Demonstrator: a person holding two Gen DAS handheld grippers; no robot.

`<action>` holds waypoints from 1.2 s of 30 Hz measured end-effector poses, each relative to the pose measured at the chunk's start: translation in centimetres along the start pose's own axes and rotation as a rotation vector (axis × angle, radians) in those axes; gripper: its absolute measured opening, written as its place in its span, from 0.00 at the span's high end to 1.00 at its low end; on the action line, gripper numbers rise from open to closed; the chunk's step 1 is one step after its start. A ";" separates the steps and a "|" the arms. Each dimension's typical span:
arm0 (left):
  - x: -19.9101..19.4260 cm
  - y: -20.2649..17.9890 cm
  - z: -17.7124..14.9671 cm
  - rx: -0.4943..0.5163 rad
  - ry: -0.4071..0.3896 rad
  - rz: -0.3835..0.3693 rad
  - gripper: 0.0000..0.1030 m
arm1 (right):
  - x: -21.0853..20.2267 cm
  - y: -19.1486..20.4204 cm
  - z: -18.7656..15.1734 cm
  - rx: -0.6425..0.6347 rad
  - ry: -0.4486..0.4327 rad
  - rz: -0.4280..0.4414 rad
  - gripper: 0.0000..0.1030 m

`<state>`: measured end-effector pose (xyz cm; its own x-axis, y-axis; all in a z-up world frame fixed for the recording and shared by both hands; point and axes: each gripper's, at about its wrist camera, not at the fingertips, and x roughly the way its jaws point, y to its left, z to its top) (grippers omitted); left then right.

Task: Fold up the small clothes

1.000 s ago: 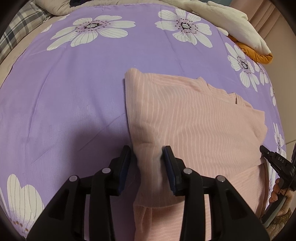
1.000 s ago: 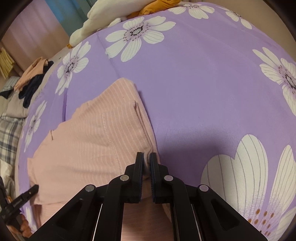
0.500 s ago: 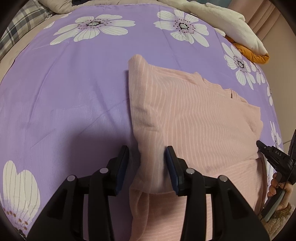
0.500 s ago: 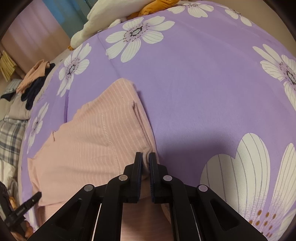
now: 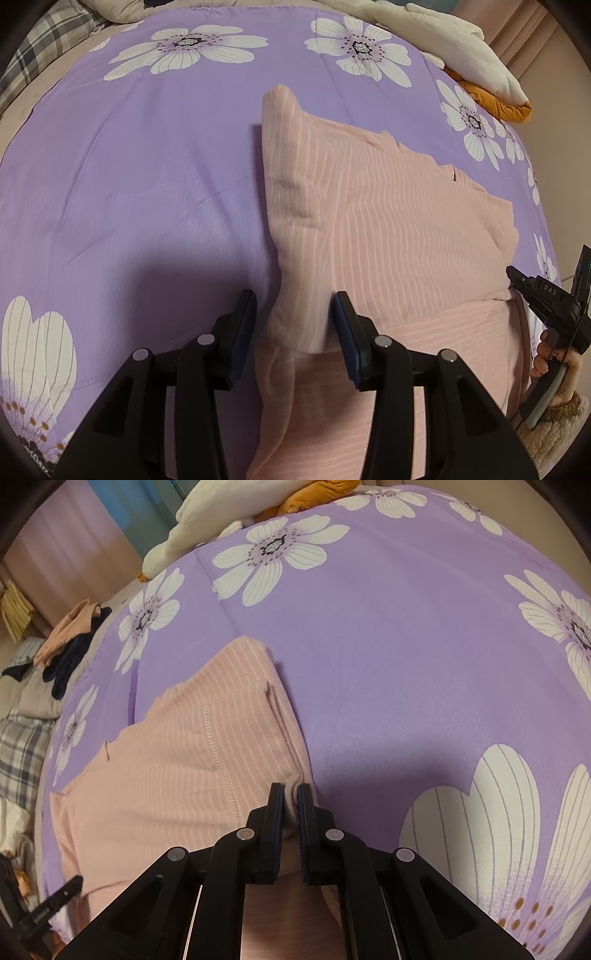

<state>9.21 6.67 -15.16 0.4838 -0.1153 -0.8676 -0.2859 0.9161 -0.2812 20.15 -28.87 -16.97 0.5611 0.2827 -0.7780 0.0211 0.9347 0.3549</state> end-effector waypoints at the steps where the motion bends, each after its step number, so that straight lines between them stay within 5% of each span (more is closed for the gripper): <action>1: -0.1 0.0 -0.1 -0.003 0.000 -0.001 0.57 | 0.0 0.0 0.0 0.001 -0.002 0.000 0.97; 13: -1.6 0.1 -1.2 -0.055 0.046 -0.016 0.59 | -0.4 0.9 0.1 -0.058 0.003 -0.035 0.95; 14: -2.0 0.0 -1.4 -0.051 0.047 -0.007 0.60 | -0.7 1.5 0.0 -0.097 -0.002 -0.059 0.91; 16: -3.1 -0.4 -1.9 -0.030 0.026 0.014 0.57 | -1.4 2.0 -0.3 -0.136 -0.017 -0.087 0.63; 17: -3.6 -0.5 -2.1 -0.022 0.012 0.018 0.52 | -2.0 2.3 -0.5 -0.147 -0.030 -0.100 0.39; 18: -4.2 -0.7 -2.3 -0.016 -0.007 0.018 0.45 | -2.8 2.4 -0.7 -0.147 -0.049 -0.096 0.31; 26: -9.0 -1.5 -4.0 0.002 -0.122 -0.017 0.24 | -9.4 2.9 -1.6 -0.152 -0.168 0.031 0.23; 36: -11.2 -2.2 -7.1 0.041 -0.151 -0.045 0.20 | -14.7 3.4 -4.5 -0.209 -0.240 0.090 0.17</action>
<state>-1.45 3.22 -7.69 0.6150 -0.1001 -0.7822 -0.2290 0.9265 -0.2986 8.31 -28.83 -6.65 0.7324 0.3309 -0.5951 -0.1942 0.9392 0.2832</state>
